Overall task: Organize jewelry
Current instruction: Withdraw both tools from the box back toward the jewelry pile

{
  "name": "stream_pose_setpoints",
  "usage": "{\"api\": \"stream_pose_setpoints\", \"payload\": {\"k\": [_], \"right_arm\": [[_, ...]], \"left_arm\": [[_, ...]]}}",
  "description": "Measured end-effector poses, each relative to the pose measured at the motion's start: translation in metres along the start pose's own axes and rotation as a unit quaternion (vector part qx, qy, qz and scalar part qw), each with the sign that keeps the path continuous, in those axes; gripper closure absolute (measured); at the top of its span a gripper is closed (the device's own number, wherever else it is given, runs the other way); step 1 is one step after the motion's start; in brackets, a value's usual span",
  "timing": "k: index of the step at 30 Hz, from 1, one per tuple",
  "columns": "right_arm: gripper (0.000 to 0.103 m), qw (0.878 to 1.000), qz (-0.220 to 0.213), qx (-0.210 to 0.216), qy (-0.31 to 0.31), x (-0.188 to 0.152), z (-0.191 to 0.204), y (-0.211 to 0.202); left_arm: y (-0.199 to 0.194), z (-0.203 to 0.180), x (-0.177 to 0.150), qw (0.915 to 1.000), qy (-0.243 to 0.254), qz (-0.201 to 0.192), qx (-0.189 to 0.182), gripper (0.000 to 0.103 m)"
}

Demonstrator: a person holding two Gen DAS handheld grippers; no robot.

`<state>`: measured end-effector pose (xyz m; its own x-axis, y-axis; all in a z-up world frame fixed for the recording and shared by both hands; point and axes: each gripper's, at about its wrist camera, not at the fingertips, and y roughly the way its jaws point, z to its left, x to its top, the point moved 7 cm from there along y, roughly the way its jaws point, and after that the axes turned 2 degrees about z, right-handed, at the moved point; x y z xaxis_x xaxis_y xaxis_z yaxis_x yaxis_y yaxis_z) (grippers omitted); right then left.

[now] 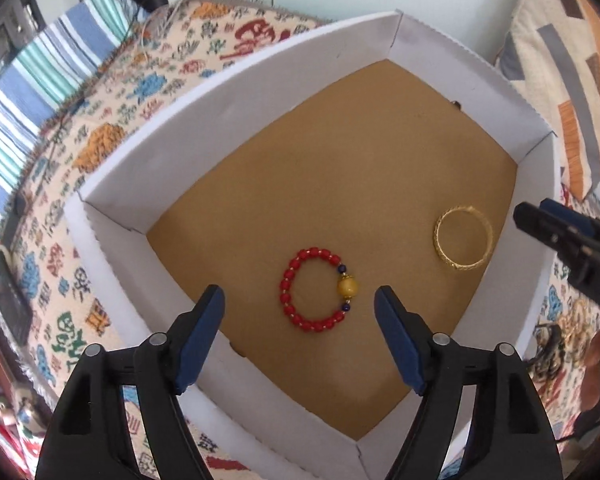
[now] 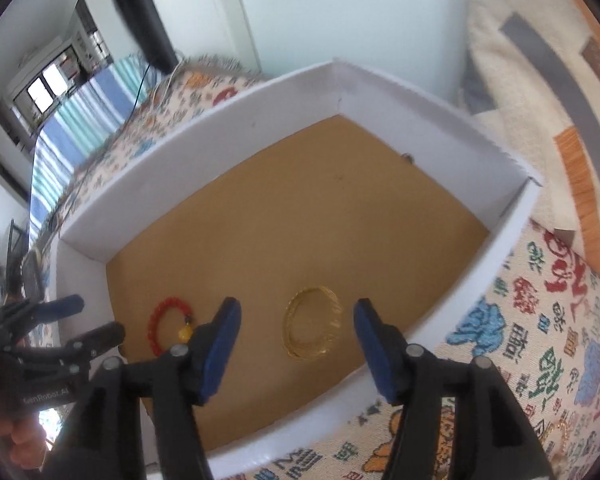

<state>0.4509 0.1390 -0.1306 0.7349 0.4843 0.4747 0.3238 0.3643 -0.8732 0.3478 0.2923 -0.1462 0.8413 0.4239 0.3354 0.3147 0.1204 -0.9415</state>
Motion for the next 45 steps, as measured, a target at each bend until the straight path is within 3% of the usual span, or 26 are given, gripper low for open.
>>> {"api": "stream_pose_setpoints", "payload": {"k": [3,6,16,23,28,36,41,45], "right_arm": [[0.033,1.000,-0.022,-0.006,0.013,-0.006,-0.014,-0.022],[0.032,0.999,-0.049,-0.017,0.010,-0.016,-0.025,-0.052],[0.025,0.991,-0.117,-0.054,0.029,-0.095,-0.072,-0.154],[0.025,0.984,-0.140,-0.096,0.048,-0.175,-0.104,-0.202],[0.025,0.981,-0.139,-0.106,0.081,-0.232,-0.126,-0.215],[0.025,0.971,-0.177,-0.113,0.115,-0.295,-0.142,-0.241],[0.025,0.970,-0.155,-0.139,0.129,-0.326,-0.150,-0.244],[0.025,0.968,-0.114,-0.157,0.158,-0.354,-0.160,-0.230]], "left_arm": [[-0.023,-0.011,-0.004,0.9988,0.013,-0.047,-0.002,0.015],[-0.047,-0.026,-0.016,0.9955,0.033,-0.089,-0.009,0.011],[-0.103,-0.111,-0.087,0.9748,0.135,-0.156,-0.086,0.007],[-0.101,-0.167,-0.158,0.9656,0.185,-0.140,-0.117,0.004],[-0.091,-0.196,-0.204,0.9587,0.227,-0.126,-0.115,0.004],[-0.099,-0.219,-0.247,0.9477,0.269,-0.112,-0.131,0.004],[-0.099,-0.219,-0.261,0.9452,0.263,-0.103,-0.163,0.004],[-0.092,-0.215,-0.264,0.9488,0.257,-0.097,-0.157,0.004]]}}
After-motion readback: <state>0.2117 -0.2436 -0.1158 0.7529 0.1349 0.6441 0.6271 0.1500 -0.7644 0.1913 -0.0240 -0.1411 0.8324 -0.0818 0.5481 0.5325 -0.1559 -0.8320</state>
